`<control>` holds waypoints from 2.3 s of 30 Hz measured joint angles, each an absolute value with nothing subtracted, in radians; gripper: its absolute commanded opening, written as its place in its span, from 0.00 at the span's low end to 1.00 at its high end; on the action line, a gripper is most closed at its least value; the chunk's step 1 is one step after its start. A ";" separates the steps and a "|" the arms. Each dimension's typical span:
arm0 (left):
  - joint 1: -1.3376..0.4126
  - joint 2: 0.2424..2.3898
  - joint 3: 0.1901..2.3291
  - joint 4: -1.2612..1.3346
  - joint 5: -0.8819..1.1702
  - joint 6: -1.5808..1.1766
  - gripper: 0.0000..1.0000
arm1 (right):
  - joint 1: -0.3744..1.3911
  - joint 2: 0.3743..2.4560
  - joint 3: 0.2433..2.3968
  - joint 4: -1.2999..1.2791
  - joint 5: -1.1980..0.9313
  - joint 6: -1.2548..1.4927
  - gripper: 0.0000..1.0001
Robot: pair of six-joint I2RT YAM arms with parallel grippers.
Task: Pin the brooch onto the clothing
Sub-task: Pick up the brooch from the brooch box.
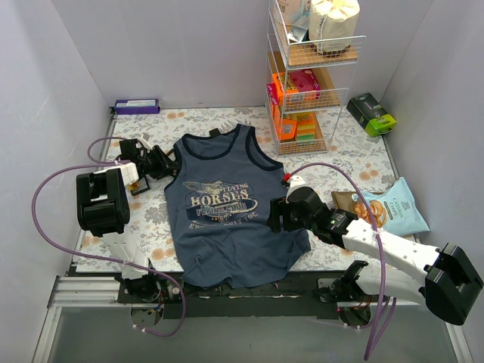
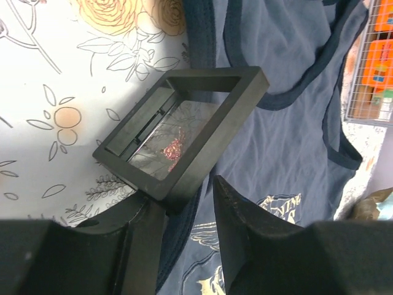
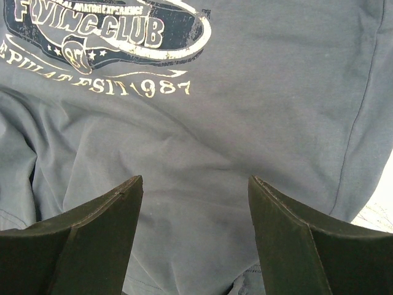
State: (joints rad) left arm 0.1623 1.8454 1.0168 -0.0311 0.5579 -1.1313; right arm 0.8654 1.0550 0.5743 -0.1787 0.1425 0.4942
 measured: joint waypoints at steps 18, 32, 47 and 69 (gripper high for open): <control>0.162 1.884 1.001 0.028 0.585 -1.195 0.17 | 0.880 1.106 0.599 -0.177 0.142 0.493 0.76; 0.169 1.869 1.000 0.028 0.549 -1.196 0.01 | 0.892 1.109 0.602 -0.178 0.144 0.494 0.75; 0.241 1.832 0.999 -0.031 0.514 -1.156 0.00 | 0.899 1.108 0.602 -0.182 0.154 0.494 0.75; 0.271 1.831 1.000 -0.075 0.517 -1.135 0.14 | 0.905 1.108 0.602 -0.184 0.158 0.495 0.75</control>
State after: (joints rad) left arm 0.2714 1.8305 0.9997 -0.0750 0.5167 -1.1347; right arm 0.9051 1.1080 0.6022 -0.1841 0.1581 0.4946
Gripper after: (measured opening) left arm 0.180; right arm 0.752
